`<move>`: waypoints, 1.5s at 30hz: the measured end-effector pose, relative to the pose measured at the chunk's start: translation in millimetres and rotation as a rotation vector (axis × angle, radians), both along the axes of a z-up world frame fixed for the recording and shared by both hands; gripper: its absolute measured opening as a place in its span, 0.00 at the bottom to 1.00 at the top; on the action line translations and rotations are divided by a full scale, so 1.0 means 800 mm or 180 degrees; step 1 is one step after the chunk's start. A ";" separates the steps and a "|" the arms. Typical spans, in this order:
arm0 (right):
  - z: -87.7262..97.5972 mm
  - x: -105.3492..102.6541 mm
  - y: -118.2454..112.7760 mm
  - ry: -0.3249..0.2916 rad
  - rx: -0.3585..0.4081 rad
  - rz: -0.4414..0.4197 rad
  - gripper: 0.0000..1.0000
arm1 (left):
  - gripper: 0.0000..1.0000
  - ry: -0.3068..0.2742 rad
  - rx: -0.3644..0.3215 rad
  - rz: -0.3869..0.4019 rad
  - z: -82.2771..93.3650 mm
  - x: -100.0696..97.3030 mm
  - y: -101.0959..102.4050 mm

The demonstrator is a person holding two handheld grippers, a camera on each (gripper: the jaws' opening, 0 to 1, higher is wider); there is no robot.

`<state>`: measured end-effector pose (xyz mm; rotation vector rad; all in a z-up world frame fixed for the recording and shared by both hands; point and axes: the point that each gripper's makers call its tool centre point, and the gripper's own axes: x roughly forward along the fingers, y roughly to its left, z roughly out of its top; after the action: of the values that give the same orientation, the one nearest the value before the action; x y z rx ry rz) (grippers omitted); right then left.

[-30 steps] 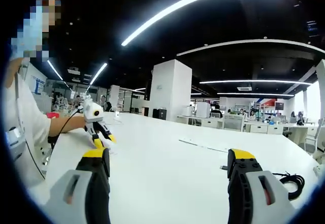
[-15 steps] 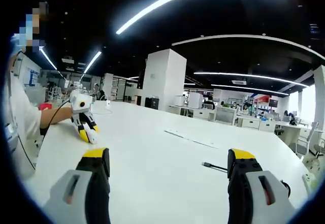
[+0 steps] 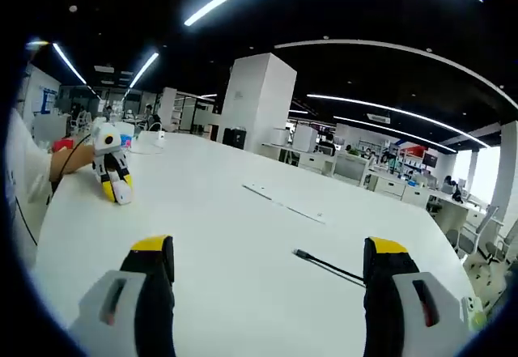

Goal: Plug the desk Type‑C cable into the charger adapter.

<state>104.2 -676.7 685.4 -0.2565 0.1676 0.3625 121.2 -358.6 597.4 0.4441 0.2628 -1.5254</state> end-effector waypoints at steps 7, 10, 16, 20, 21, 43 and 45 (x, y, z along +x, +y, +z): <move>-0.004 0.018 -0.034 0.0126 -0.0032 -0.0127 0.99 | 0.26 0.0007 -0.0001 0.0000 0.001 0.001 0.000; -0.007 0.024 -0.045 0.0218 0.0004 -0.0154 0.99 | 0.26 0.0007 0.0000 0.0001 0.001 0.002 0.000; -0.007 0.041 -0.063 0.0301 0.0027 -0.0212 0.99 | 0.26 0.0011 0.0001 0.0003 0.001 0.002 0.000; -0.014 0.050 -0.072 0.0405 -0.0067 -0.0254 0.99 | 0.26 0.0014 -0.0001 0.0004 0.001 0.001 0.000; -0.015 0.051 -0.073 0.0417 -0.0073 -0.0257 0.99 | 0.26 0.0014 -0.0001 0.0004 0.001 0.001 0.000; -0.045 0.098 -0.089 0.0709 -0.0253 -0.0283 1.00 | 0.26 0.0021 -0.0001 -0.0003 0.001 0.000 -0.001; -0.047 0.101 -0.092 0.0733 -0.0273 -0.0285 1.00 | 0.26 0.0022 -0.0002 -0.0003 0.001 0.000 -0.001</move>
<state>184.9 -750.2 648.2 -0.2907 0.4205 0.2957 121.4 -359.2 598.0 0.4384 0.2676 -1.5281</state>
